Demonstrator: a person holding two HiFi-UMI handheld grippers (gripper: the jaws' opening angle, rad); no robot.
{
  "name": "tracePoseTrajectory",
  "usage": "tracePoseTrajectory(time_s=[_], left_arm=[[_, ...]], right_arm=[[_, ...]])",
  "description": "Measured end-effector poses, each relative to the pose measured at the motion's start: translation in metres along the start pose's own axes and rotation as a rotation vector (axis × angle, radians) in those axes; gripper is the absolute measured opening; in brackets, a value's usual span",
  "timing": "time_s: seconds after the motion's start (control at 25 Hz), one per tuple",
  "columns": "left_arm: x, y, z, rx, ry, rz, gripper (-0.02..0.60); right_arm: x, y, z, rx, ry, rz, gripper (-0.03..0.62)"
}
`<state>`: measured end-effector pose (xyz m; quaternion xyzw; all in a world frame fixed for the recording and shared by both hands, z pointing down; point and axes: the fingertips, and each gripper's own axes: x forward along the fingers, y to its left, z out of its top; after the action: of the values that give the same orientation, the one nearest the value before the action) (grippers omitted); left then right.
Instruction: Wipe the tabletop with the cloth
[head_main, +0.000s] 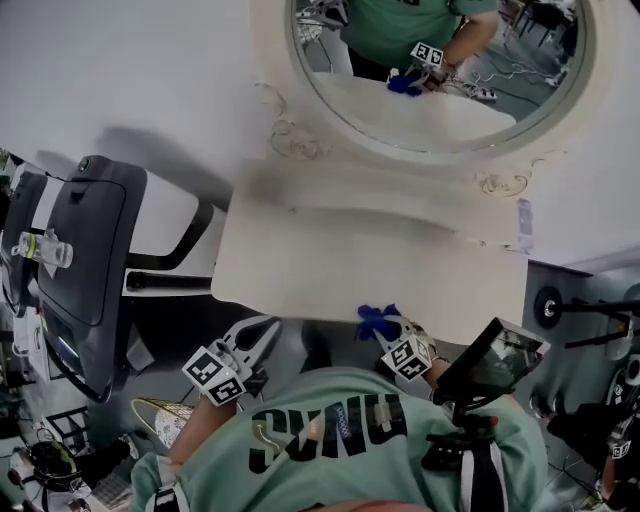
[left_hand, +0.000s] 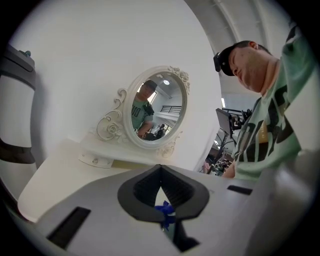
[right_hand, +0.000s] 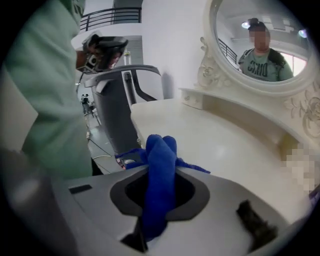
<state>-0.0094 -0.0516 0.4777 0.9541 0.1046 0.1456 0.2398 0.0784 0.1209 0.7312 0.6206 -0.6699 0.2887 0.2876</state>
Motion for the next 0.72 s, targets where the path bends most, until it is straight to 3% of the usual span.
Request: tracePoseTrajectory(time_s=[0.12,0.2,0.28,0.4,0.48,0.6,0.72], left_arm=[[0.010,-0.005,-0.001,0.005,0.012,-0.019,0.006],[0.014,-0.010,-0.002,0.009,0.019,-0.028,0.006],[0.016,-0.012,-0.002,0.012,0.023,-0.029,0.006],[0.015,-0.012,-0.001,0.015,0.029,-0.022,0.006],[0.013,-0.013,-0.002,0.016,0.031,-0.017,0.006],[0.010,-0.011,-0.002,0.017,0.033,-0.004,0.006],[0.006,-0.009,-0.002,0.015,0.037,0.008,0.006]], right_arm=[[-0.002,0.016,-0.005,0.017,-0.011,0.040,0.062],[-0.004,-0.002,-0.002,0.052,-0.034,0.014,0.063],[-0.005,-0.052,0.003,0.121,-0.069,-0.090,0.063],[-0.010,-0.162,0.007,0.271,-0.102,-0.325,0.063],[-0.015,-0.227,0.009,0.315,-0.100,-0.458,0.063],[-0.012,-0.290,0.008,0.331,-0.064,-0.563,0.063],[-0.004,-0.316,0.012,0.338,-0.030,-0.600,0.063]])
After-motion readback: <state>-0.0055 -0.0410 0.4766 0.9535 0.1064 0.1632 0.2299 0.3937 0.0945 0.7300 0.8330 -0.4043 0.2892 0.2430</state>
